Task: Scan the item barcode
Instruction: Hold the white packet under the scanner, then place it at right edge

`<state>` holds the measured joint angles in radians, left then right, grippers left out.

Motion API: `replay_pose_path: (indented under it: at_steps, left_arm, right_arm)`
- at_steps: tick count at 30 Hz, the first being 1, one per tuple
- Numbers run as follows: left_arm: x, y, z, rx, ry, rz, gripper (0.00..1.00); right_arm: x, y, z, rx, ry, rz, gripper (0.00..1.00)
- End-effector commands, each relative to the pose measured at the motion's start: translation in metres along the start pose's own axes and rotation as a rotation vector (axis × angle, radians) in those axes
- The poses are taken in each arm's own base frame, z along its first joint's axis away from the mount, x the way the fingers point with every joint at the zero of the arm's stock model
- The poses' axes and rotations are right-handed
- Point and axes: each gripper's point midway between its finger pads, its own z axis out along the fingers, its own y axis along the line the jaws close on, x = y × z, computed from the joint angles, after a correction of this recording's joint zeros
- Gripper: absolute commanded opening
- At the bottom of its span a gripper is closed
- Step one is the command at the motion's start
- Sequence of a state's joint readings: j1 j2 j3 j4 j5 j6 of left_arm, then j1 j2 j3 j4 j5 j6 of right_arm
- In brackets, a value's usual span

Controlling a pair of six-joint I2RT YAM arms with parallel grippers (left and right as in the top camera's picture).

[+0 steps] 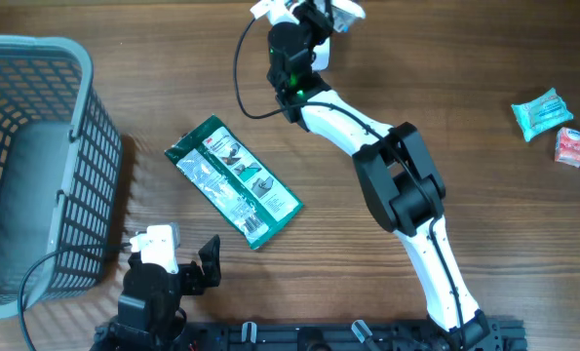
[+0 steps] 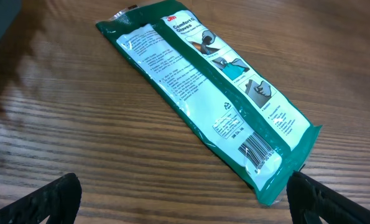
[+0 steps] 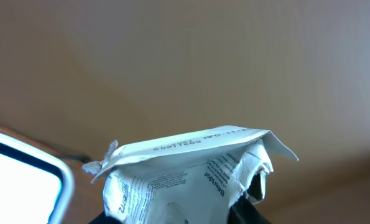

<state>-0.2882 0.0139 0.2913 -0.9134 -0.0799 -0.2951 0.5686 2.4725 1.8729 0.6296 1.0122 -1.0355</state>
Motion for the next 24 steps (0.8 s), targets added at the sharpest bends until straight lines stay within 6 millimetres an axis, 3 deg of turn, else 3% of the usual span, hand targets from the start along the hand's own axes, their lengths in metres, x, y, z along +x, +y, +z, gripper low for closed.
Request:
replay_pose_path:
  at_steps: [1, 4, 7, 14, 19, 24]
  left_arm:
    - [-0.001, -0.001, 0.0, 0.008, -0.008, -0.006, 1.0]
    - [-0.001, -0.001, 0.0, 0.008, -0.008, -0.006, 1.0]
    - [-0.001, -0.001, 0.0, 0.008, -0.008, -0.006, 1.0]
    - [-0.001, -0.001, 0.0, 0.008, -0.008, -0.006, 1.0]
    - [-0.001, -0.001, 0.0, 0.008, -0.008, -0.006, 1.0]
    - [-0.001, -0.001, 0.0, 0.008, -0.008, -0.006, 1.0]
  right_arm:
    - [0.072, -0.046, 0.024, 0.196, 0.319, -0.001, 0.34]
    - [0.149, -0.091, 0.051, 0.349, 0.574, -0.002, 0.34]
    - [0.234, -0.124, 0.079, 0.433, 0.754, -0.046, 0.34]
    - [0.384, -0.169, 0.096, 0.567, 0.969, -0.024, 0.35]
    - [0.434, -0.186, 0.097, 0.606, 1.019, 0.002, 0.38]
    - [0.449, -0.202, 0.096, 0.644, 1.039, 0.029, 0.77]
